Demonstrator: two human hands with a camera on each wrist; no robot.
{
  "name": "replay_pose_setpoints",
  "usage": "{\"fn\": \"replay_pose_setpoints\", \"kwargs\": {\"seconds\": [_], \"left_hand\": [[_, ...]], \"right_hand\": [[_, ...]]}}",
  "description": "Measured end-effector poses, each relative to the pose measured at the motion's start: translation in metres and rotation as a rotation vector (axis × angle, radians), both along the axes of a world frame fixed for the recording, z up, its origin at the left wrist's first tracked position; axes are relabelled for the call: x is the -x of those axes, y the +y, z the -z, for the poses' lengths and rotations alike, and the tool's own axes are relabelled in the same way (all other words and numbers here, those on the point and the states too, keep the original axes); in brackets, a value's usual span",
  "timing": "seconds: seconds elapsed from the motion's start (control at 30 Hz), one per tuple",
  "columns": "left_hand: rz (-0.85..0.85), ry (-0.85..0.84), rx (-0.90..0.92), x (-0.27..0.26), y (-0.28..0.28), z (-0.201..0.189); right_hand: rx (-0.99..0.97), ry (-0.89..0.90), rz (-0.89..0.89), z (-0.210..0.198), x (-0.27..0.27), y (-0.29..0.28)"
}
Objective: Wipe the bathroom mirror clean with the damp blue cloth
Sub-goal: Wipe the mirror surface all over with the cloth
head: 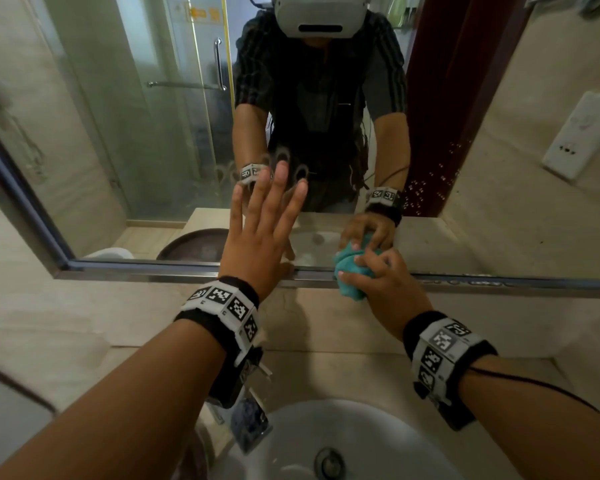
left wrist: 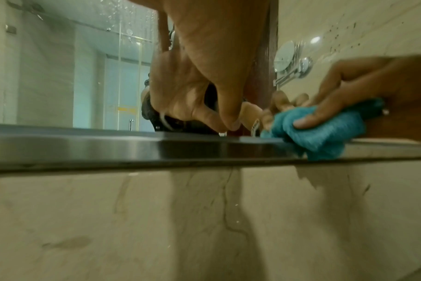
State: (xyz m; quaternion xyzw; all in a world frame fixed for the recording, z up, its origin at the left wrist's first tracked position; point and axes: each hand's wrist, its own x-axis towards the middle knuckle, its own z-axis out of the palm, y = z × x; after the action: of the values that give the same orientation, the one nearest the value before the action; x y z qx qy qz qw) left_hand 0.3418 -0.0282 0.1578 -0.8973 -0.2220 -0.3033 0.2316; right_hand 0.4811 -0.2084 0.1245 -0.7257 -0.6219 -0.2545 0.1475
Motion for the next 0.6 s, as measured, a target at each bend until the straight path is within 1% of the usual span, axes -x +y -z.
{"fn": "replay_pose_setpoints", "kwargs": {"seconds": [0.1,0.13,0.17,0.2,0.23,0.27,0.3,0.33,0.37,0.43,0.5,0.57,0.6], "left_hand": [[0.036,0.012,-0.04,0.007,0.005,0.012],[0.042,-0.005,-0.056,0.008,0.008,0.014],[0.046,-0.013,-0.058,0.007,0.01,0.015],[0.045,-0.01,-0.053,0.007,0.011,0.015],[0.039,-0.002,-0.052,0.007,0.012,0.014],[0.031,0.007,-0.055,0.007,0.012,0.014],[0.024,0.019,-0.051,0.008,0.012,0.014],[0.021,0.029,-0.036,0.008,0.012,0.014],[0.019,0.035,-0.021,0.008,0.012,0.014],[0.019,0.032,-0.008,0.009,0.013,0.014],[0.02,0.022,-0.012,0.008,0.013,0.014],[0.019,0.021,-0.014,0.007,0.012,0.015],[0.015,0.022,-0.02,0.007,0.012,0.015]], "right_hand": [[0.001,0.07,0.031,-0.004,0.035,0.036],[0.074,0.129,0.014,-0.002,0.044,0.05],[0.143,0.04,-0.04,0.004,0.047,0.059],[0.125,0.036,-0.068,0.009,0.046,0.061],[0.127,0.074,-0.06,0.008,0.045,0.056],[0.072,0.16,-0.027,0.005,0.039,0.047],[0.05,0.146,0.01,0.005,0.029,0.035],[0.01,0.066,0.005,0.006,0.019,0.021],[-0.002,0.029,-0.005,0.009,0.006,0.008],[-0.063,0.056,0.005,0.017,-0.009,-0.001],[-0.136,0.088,0.045,0.019,-0.002,0.008],[-0.138,0.093,0.107,0.022,0.017,0.021],[-0.14,0.094,0.109,0.026,0.024,0.026]]}}
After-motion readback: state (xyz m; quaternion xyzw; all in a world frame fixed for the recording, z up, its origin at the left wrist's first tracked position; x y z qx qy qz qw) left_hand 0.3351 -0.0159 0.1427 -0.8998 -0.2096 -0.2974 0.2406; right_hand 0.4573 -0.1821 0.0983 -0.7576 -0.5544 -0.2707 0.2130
